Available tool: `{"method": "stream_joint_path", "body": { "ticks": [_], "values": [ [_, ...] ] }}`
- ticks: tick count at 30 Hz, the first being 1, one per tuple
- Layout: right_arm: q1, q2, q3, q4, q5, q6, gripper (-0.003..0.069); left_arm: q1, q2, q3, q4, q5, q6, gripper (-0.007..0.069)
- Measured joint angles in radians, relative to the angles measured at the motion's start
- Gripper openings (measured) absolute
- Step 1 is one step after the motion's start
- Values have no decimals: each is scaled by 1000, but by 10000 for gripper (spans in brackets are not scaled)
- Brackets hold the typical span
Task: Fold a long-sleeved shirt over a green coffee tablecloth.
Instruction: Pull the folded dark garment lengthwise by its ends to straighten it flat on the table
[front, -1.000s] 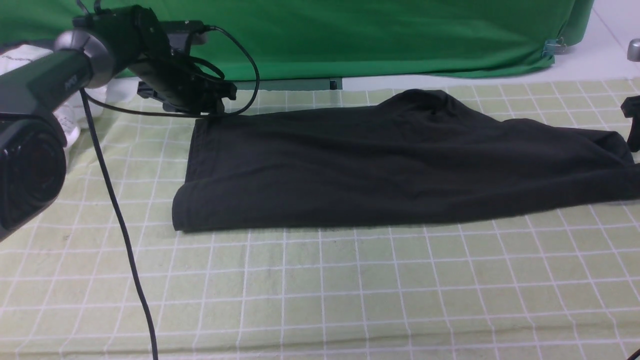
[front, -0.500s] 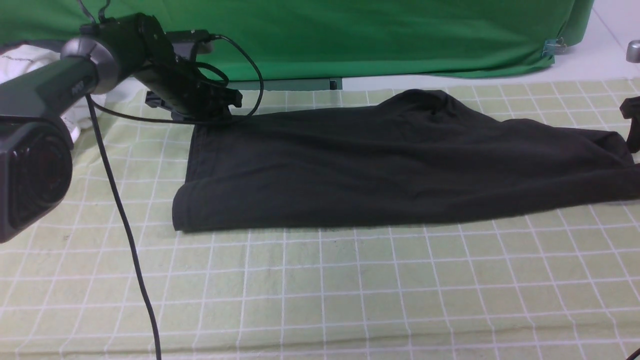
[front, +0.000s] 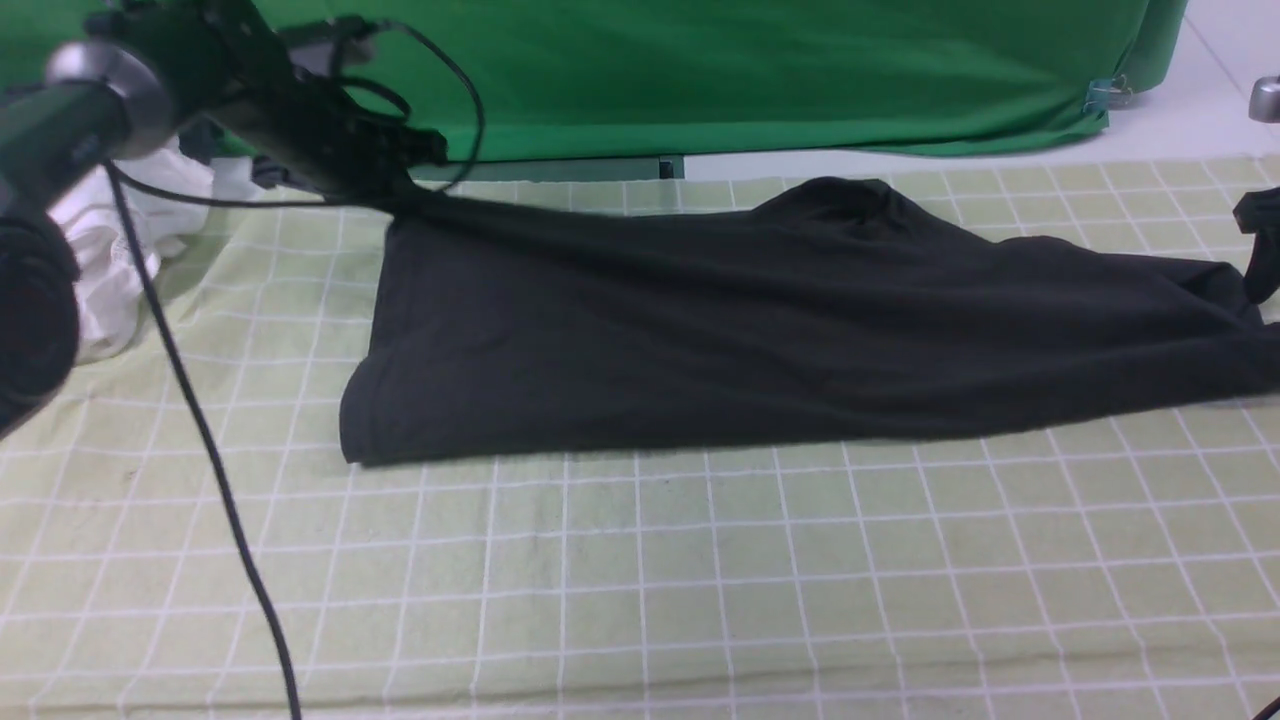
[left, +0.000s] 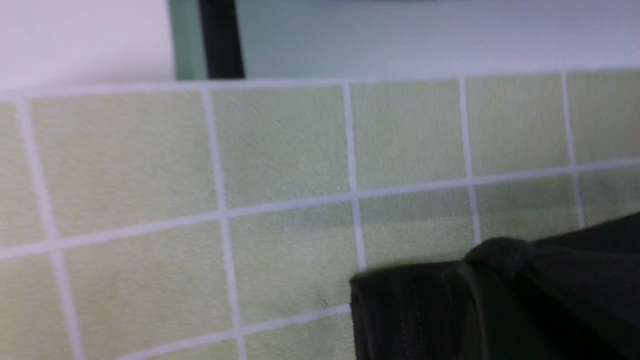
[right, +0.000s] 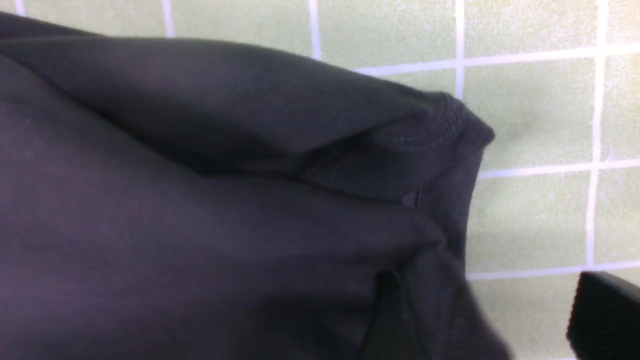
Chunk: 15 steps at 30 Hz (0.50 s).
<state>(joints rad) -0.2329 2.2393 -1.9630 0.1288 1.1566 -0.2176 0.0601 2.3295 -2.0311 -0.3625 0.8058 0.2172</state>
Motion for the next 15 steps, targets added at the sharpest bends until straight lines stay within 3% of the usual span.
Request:
{"method": "stream_joint_path", "body": {
  "ticks": [10,14,15],
  "values": [
    [0,0,0,86,6,-38,448,39,-10,0,-35,15,-33,28],
    [0,0,0,127,35,-80,448,39,-10,0,-35,25,-57,83],
    [2,0,0,132,45,-92,448,39,-10,0,-34,32,-68,143]
  ]
}}
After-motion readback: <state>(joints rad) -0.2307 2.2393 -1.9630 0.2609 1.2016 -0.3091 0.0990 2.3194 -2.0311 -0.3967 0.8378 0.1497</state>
